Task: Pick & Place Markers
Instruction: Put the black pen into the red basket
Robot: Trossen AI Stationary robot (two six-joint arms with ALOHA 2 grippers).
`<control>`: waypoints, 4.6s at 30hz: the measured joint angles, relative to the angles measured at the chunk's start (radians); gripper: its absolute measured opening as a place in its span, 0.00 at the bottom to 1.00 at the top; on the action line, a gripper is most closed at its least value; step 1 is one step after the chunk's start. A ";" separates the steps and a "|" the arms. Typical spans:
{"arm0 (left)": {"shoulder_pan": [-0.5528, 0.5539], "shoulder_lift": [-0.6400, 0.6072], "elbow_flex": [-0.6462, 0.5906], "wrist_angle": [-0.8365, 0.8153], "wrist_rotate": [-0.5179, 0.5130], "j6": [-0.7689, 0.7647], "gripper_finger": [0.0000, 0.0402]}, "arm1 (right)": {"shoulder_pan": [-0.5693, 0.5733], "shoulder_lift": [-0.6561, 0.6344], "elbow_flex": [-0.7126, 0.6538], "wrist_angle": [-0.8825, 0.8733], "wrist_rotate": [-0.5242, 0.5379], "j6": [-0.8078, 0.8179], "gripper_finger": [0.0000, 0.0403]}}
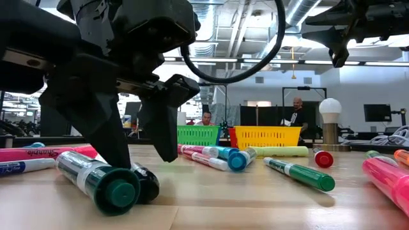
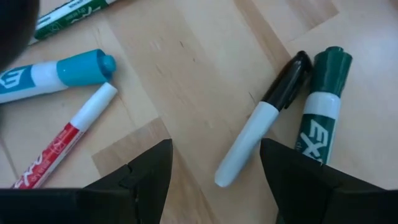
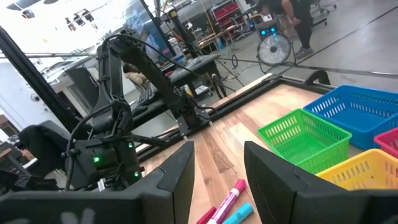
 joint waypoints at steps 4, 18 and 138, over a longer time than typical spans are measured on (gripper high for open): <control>0.000 0.000 0.000 0.006 -0.003 0.000 0.60 | 0.000 0.000 0.000 0.000 0.000 0.000 0.32; -0.005 0.000 0.000 0.035 0.032 0.076 0.60 | 0.000 0.000 0.000 0.000 0.000 0.003 0.32; 0.065 0.133 0.033 0.237 0.261 0.164 0.16 | 0.000 0.000 0.000 -0.023 0.051 0.061 0.32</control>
